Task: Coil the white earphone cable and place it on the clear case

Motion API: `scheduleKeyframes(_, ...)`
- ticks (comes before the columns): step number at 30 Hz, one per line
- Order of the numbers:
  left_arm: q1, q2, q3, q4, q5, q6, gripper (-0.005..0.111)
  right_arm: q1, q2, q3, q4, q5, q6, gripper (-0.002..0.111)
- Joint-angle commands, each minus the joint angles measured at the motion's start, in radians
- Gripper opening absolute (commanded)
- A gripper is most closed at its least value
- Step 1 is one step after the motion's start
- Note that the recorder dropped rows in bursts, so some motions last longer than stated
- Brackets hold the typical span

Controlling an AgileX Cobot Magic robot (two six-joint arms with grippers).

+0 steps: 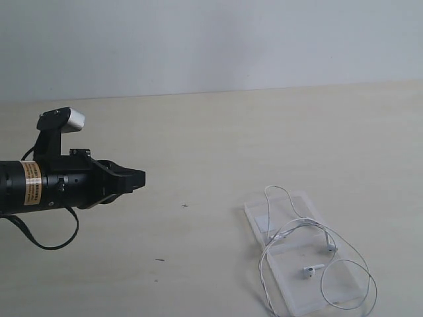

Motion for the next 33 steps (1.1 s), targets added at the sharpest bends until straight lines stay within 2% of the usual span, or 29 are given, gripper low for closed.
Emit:
scheduleKeyframes(1,0.002,-0.010,0.006,-0.014,0.001,0.006,0.000,-0.006,-0.007,0.005,0.014,0.009,-0.038,0.000)
scheduleKeyframes(27,0.002,-0.015,0.006,-0.014,0.004,0.008,0.000,-0.006,-0.007,0.005,0.032,0.016,-0.030,0.000)
scheduleKeyframes(30,0.002,-0.060,0.006,-0.018,0.053,0.035,0.000,-0.006,-0.007,0.005,0.032,0.016,-0.030,0.000)
scheduleKeyframes(33,0.002,-0.192,0.006,-0.064,0.180,0.145,0.000,-0.006,-0.007,0.005,0.032,0.016,-0.030,0.000)
